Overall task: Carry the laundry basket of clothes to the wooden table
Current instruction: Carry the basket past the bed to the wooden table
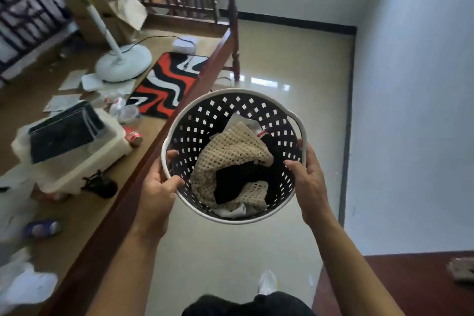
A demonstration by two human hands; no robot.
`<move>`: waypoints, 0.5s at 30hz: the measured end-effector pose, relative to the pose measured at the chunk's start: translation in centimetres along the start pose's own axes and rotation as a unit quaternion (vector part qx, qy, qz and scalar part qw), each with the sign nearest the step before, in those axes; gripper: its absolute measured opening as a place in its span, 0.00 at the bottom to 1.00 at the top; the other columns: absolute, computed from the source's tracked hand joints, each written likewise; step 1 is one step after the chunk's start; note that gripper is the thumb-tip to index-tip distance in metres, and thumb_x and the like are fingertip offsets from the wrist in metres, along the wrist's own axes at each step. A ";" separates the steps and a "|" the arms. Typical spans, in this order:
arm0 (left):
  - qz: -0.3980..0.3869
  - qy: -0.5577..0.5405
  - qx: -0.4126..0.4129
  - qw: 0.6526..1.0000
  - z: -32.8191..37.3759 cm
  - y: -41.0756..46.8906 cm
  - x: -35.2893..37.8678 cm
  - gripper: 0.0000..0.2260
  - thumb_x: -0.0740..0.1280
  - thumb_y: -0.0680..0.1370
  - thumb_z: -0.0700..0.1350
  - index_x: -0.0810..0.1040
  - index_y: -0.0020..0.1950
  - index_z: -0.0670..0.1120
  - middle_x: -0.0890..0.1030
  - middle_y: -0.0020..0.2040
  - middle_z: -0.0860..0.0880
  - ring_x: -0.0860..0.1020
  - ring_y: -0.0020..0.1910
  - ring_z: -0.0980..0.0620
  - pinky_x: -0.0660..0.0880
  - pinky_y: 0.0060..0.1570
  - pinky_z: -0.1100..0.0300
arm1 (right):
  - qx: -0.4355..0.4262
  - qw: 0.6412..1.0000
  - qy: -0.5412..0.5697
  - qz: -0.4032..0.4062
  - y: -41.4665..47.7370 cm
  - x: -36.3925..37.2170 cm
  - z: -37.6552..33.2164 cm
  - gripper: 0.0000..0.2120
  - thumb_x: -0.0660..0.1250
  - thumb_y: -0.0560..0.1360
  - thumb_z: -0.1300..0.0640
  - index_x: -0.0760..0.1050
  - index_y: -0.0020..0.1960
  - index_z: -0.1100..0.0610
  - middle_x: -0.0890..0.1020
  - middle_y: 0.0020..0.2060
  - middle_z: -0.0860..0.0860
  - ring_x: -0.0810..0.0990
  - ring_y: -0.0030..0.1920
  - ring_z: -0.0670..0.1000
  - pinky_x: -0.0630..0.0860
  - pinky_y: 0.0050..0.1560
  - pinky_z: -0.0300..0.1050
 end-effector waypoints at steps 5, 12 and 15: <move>-0.025 -0.028 -0.036 0.999 1.1 4.7 6.1 0.22 0.62 0.74 0.30 0.80 0.59 0.53 0.84 0.52 0.41 0.79 0.50 0.41 0.77 0.54 0.42 | 0.000 1.000 -0.001 0.029 6.8 -2.8 -1.4 0.22 0.63 0.79 0.61 0.74 0.69 0.44 0.84 0.58 0.48 0.83 0.60 0.50 0.82 0.59 0.52; -0.017 -0.050 -0.052 0.997 1.7 16.7 13.5 0.25 0.60 0.75 0.27 0.77 0.61 0.54 0.86 0.51 0.49 0.82 0.53 0.47 0.79 0.53 0.50 | 0.052 0.998 -0.029 0.004 20.3 -2.2 0.3 0.24 0.60 0.81 0.66 0.73 0.71 0.46 0.85 0.57 0.48 0.85 0.58 0.49 0.83 0.49 0.41; -0.042 -0.035 -0.058 0.997 3.2 23.6 17.8 0.24 0.60 0.75 0.27 0.76 0.59 0.54 0.86 0.46 0.53 0.83 0.47 0.54 0.80 0.42 0.62 | 0.068 0.997 -0.033 0.018 27.2 -2.3 -0.1 0.23 0.60 0.81 0.67 0.75 0.67 0.43 0.85 0.55 0.46 0.84 0.56 0.46 0.82 0.44 0.36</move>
Point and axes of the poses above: each hand's wrist, its own y-axis towards the middle knuckle, its own x-axis out of the palm, z = x × y, the point moved 9 cm from there along y, towards the middle knuckle
